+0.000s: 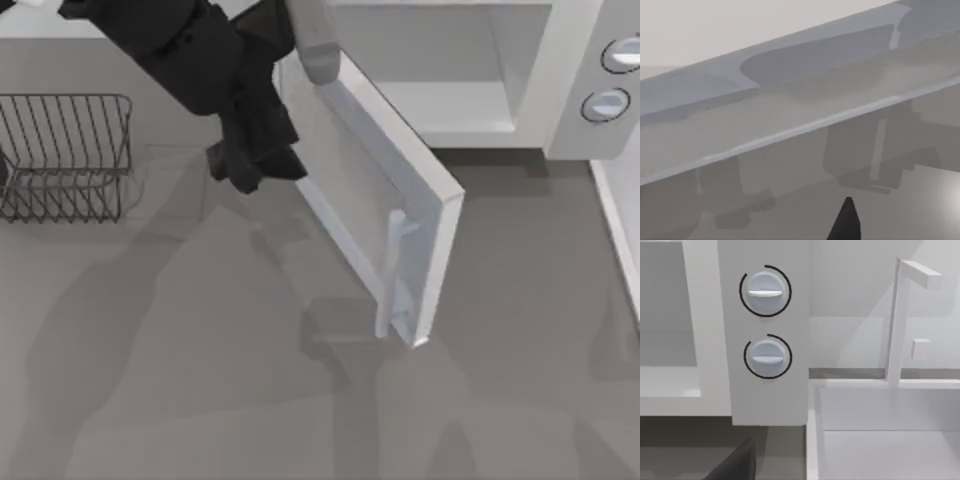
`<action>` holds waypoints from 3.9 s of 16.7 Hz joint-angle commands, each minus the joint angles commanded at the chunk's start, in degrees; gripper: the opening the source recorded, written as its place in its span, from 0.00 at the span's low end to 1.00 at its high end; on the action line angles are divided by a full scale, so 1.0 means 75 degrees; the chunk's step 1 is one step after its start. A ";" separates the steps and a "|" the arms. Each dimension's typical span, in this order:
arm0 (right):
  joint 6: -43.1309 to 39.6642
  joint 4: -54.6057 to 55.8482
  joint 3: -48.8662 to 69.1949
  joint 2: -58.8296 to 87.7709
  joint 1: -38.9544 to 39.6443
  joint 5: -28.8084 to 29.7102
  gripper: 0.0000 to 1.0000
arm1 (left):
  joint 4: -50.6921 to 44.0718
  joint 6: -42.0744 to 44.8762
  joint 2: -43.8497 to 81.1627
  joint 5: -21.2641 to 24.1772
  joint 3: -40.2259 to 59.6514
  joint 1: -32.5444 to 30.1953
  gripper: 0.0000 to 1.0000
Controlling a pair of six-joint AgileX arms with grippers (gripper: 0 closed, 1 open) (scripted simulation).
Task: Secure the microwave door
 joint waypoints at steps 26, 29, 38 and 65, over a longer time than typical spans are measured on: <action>0.0000 0.0000 0.0000 0.0000 0.0000 0.0000 1.00 | 0.0126 -0.0664 0.0454 -0.0216 0.0529 -0.0594 0.00; 0.0000 0.0000 0.0000 0.0000 0.0000 0.0000 1.00 | 0.0161 -0.0726 0.0489 -0.0239 0.0610 -0.0681 0.00; 0.0000 0.0000 0.0000 0.0000 0.0000 0.0000 1.00 | 0.0191 -0.1054 0.0766 -0.0353 0.0976 -0.0986 0.00; 0.0000 0.0000 0.0000 0.0000 0.0000 0.0000 1.00 | 0.0165 -0.1421 0.1581 -0.1207 0.1573 -0.2195 0.00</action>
